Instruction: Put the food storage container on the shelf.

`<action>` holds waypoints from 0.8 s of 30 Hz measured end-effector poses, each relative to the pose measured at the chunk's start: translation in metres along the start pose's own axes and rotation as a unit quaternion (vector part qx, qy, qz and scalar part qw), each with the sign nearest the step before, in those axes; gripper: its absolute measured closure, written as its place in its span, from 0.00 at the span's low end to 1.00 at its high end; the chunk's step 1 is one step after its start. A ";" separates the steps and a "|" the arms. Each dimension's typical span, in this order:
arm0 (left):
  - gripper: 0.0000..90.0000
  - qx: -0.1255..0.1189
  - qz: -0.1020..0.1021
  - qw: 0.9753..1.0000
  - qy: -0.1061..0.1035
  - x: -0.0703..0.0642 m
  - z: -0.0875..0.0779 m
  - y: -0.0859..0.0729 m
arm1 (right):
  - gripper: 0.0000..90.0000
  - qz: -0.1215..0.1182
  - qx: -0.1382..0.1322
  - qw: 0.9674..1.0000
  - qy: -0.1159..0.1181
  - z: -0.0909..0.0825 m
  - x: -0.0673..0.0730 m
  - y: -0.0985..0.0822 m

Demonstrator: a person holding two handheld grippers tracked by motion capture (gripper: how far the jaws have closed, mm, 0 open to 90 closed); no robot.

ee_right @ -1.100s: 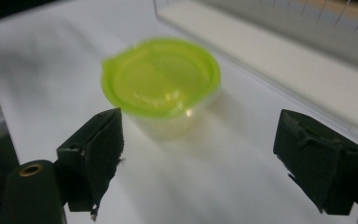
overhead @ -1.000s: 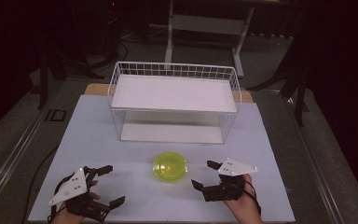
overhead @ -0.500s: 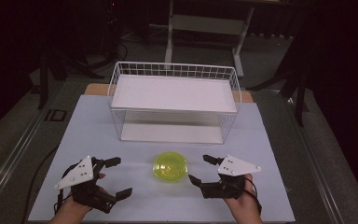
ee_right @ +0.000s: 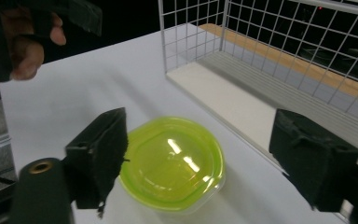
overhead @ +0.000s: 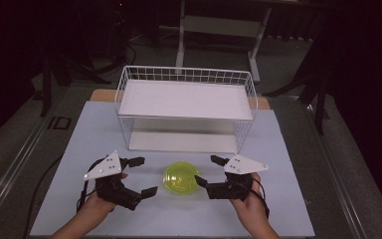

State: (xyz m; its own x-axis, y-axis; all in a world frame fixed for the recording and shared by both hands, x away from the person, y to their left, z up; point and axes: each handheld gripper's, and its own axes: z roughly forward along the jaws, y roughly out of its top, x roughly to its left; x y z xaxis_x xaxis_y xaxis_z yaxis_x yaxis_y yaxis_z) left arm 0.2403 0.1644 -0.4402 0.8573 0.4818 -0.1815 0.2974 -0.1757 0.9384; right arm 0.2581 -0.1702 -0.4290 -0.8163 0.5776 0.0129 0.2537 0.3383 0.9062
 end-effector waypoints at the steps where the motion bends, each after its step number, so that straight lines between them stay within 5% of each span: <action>1: 0.00 0.003 -0.007 1.000 -0.006 0.002 0.003 0.001 | 0.21 0.000 0.003 1.000 -0.001 0.001 -0.001 0.000; 5: 0.01 0.020 -0.027 0.999 -0.009 0.007 0.014 0.004 | 0.19 0.006 0.011 1.000 -0.003 0.007 -0.006 -0.002; 7: 0.01 0.021 -0.034 0.998 -0.038 0.010 0.021 0.003 | 0.20 0.010 0.015 1.000 -0.006 0.010 -0.008 -0.004; 13: 0.00 0.035 -0.017 0.999 -0.009 0.010 0.039 -0.002 | 0.19 0.060 0.021 0.998 -0.002 0.016 -0.018 -0.013; 24: 0.01 0.081 -0.065 0.994 0.020 0.027 0.063 -0.017 | 0.24 0.085 0.043 0.995 -0.006 0.030 -0.026 -0.026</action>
State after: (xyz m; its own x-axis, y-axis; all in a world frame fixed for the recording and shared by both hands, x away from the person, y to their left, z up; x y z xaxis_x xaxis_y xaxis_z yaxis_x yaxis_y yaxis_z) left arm 0.2853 0.1264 -0.4797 0.7907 0.5429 -0.2830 0.4713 -0.2446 0.8474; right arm 0.2885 -0.1720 -0.4658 -0.7514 0.6410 0.1570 0.4310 0.2965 0.8522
